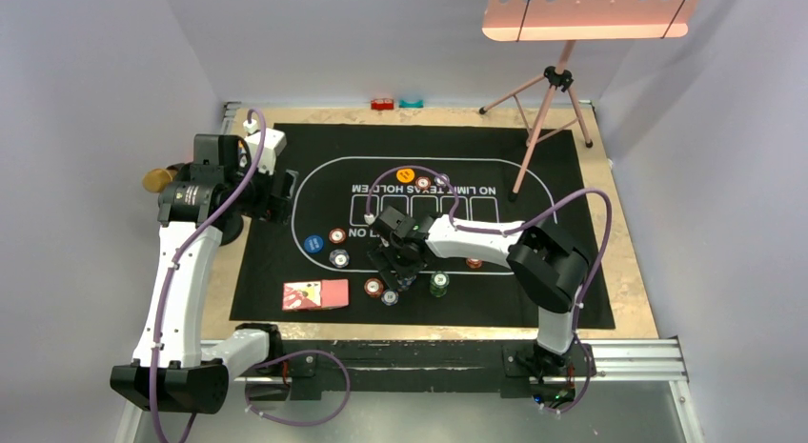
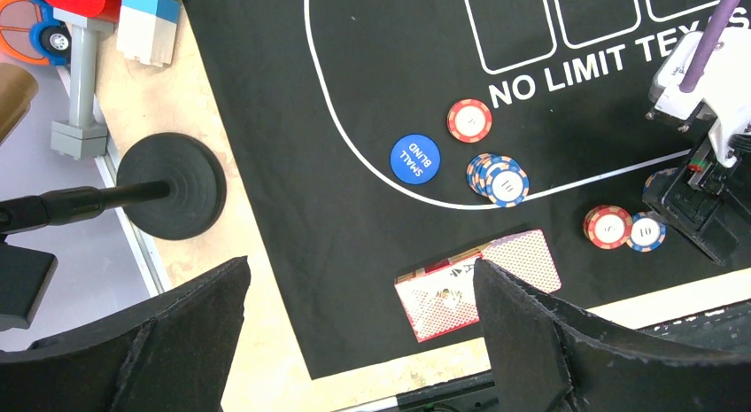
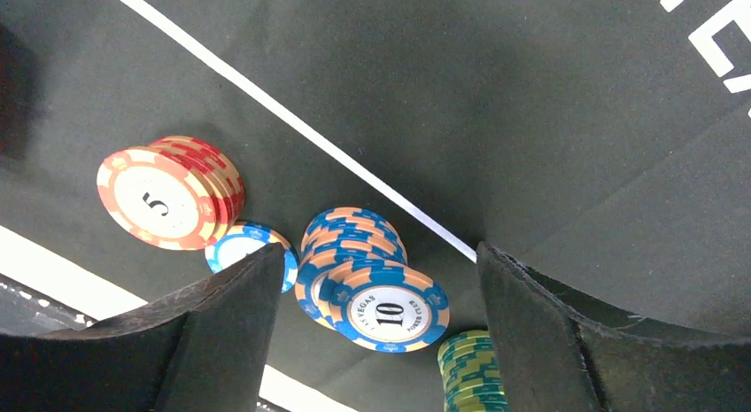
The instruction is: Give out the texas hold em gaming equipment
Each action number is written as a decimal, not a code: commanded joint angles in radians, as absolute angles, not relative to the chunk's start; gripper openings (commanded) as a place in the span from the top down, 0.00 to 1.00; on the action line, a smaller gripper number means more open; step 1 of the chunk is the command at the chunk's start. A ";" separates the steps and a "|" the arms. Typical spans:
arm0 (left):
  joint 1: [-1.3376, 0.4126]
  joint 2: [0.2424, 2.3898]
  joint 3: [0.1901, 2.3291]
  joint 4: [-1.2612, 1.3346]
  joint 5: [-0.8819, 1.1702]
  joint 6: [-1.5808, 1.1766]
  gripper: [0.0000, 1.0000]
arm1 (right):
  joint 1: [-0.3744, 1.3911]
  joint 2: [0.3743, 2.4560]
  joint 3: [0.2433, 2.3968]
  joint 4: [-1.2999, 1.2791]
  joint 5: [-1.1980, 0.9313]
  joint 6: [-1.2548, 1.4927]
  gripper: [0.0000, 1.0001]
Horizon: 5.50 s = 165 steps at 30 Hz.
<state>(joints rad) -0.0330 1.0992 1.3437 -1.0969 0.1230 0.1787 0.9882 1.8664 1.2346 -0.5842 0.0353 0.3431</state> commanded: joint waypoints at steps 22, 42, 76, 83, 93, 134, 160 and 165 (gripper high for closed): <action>-0.025 1.091 1.365 -1.091 0.126 0.190 0.00 | 0.999 1.750 1.279 -0.618 0.072 0.372 0.67; -0.025 1.089 1.362 -1.094 0.124 0.192 0.00 | 0.697 1.463 1.083 -0.673 0.165 0.466 0.82; -0.025 1.088 1.367 -1.096 0.128 0.189 0.00 | 0.657 1.460 0.730 -0.530 0.223 0.767 0.46; -0.025 1.088 1.368 -1.098 0.130 0.189 0.00 | 0.658 1.415 0.741 -0.565 0.223 0.758 0.31; -0.025 1.092 1.371 -1.095 0.135 0.182 0.00 | 0.667 1.180 0.876 -0.660 0.226 0.720 0.31; -0.025 1.096 1.381 -1.098 0.129 0.181 0.00 | 0.948 1.530 1.018 -0.694 0.197 0.623 0.34; -0.025 1.089 1.359 -1.090 0.120 0.185 0.00 | 0.949 1.489 1.083 -0.758 0.198 0.625 0.73; -0.025 1.088 1.355 -1.088 0.122 0.183 0.00 | 0.948 1.503 1.160 -0.796 0.203 0.600 0.78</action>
